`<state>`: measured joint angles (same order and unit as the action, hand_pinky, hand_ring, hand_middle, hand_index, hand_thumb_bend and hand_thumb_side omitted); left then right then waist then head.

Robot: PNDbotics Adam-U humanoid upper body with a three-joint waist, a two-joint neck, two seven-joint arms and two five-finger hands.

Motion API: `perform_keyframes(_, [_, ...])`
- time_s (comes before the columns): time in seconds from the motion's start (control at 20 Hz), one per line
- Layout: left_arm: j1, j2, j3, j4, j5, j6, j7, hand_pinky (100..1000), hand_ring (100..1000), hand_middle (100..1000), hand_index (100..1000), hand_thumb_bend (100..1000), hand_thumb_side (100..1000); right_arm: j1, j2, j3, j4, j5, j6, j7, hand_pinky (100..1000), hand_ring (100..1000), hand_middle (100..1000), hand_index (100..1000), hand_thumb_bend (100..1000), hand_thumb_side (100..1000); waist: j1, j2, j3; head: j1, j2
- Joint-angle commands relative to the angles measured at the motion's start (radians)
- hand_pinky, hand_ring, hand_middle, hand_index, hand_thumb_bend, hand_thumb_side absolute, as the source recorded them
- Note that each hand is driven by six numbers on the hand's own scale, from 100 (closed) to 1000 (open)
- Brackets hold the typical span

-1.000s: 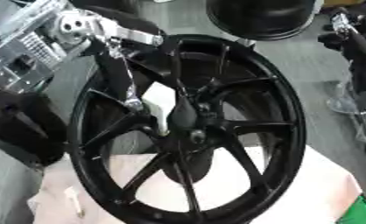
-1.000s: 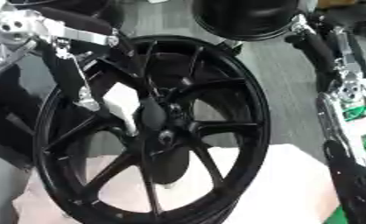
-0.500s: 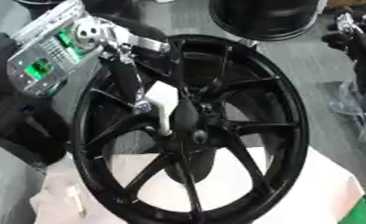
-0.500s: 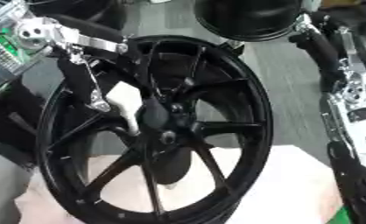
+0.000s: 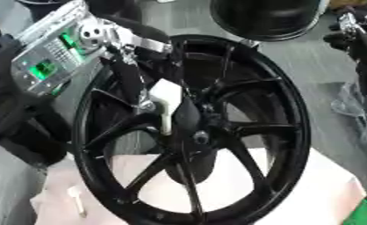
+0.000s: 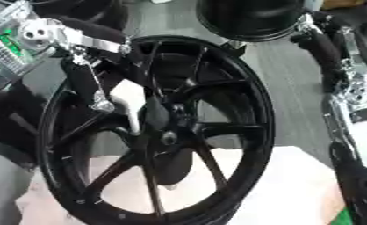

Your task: Pull the pin out of the wheel hub.

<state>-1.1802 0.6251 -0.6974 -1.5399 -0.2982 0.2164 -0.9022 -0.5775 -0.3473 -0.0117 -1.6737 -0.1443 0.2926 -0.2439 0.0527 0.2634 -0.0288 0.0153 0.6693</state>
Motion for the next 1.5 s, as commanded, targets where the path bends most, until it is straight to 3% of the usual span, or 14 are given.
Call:
perform_keyframes(0.05, [-0.012,0.026,-0.007,-0.008,0.005,-0.008,-0.005,783,731,631,422,205,100,-0.017,-0.012,-0.003,-0.008,0.003,-0.002,0.003,803,647,607,721,100,507,-0.004,-0.021,-0.001,0.003,-0.014])
perform_keyframes(1.05, [0.003,0.108,0.059,-0.132,-0.042,-0.021,-0.005,761,698,577,308,280,100,-0.014,-0.018,-0.005,-0.007,0.004,-0.002,0.001,803,647,607,721,100,510,0.001,-0.025,0.010,-0.001,-0.015])
perform_keyframes(1.1, [0.004,0.113,0.070,-0.145,-0.040,-0.019,-0.005,760,698,576,306,284,100,-0.014,-0.019,-0.005,-0.007,0.004,-0.002,0.001,803,647,607,721,100,510,0.000,-0.025,0.010,-0.002,-0.015])
perform_keyframes(1.15, [0.004,0.119,0.084,-0.160,-0.038,-0.016,-0.005,760,698,577,303,231,100,-0.014,-0.019,-0.006,-0.007,0.004,-0.002,0.001,803,648,607,721,100,510,0.000,-0.025,0.010,-0.003,-0.015])
perform_keyframes(1.2, [0.005,0.125,0.099,-0.177,-0.035,-0.011,-0.005,760,697,575,302,290,100,-0.014,-0.019,-0.006,-0.007,0.004,-0.002,0.001,803,648,607,721,100,510,0.000,-0.025,0.011,-0.003,-0.014])
perform_keyframes(1.5, [0.008,0.173,0.211,-0.285,-0.026,0.023,-0.002,759,695,574,299,310,100,-0.011,-0.022,-0.007,-0.006,0.005,-0.002,-0.001,803,648,607,721,100,511,0.001,-0.025,0.015,-0.005,-0.011])
